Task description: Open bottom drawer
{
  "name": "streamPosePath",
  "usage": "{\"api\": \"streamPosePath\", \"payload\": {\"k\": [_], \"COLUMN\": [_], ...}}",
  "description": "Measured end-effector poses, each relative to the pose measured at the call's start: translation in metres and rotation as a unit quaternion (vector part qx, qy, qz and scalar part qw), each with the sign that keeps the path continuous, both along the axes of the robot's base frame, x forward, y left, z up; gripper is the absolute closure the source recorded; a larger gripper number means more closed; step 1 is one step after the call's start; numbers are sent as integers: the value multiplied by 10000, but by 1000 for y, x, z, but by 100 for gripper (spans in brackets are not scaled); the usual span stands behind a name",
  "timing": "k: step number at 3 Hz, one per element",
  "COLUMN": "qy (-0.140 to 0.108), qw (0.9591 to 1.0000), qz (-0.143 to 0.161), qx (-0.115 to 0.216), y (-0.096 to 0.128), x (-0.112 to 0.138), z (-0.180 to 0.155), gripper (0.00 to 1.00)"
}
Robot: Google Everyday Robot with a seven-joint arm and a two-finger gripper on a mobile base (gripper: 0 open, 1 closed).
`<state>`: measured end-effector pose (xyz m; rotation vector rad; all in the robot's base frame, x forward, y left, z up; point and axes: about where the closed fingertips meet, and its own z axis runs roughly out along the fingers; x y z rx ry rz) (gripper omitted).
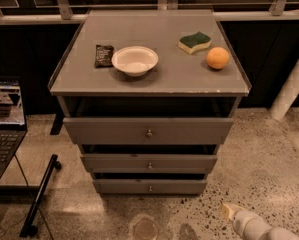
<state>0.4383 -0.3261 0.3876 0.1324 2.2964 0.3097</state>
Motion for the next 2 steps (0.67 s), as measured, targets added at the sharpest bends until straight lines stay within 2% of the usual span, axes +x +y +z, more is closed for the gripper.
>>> {"api": "streamPosePath", "payload": {"k": [1,2], "qy": [-7,77], "qw": [10000,9998], "qz": [1,-165], "qx": [-11,68], "y": [-1,-1], "x": [1,3], "z": [1,-16], "gripper": [100,100]}}
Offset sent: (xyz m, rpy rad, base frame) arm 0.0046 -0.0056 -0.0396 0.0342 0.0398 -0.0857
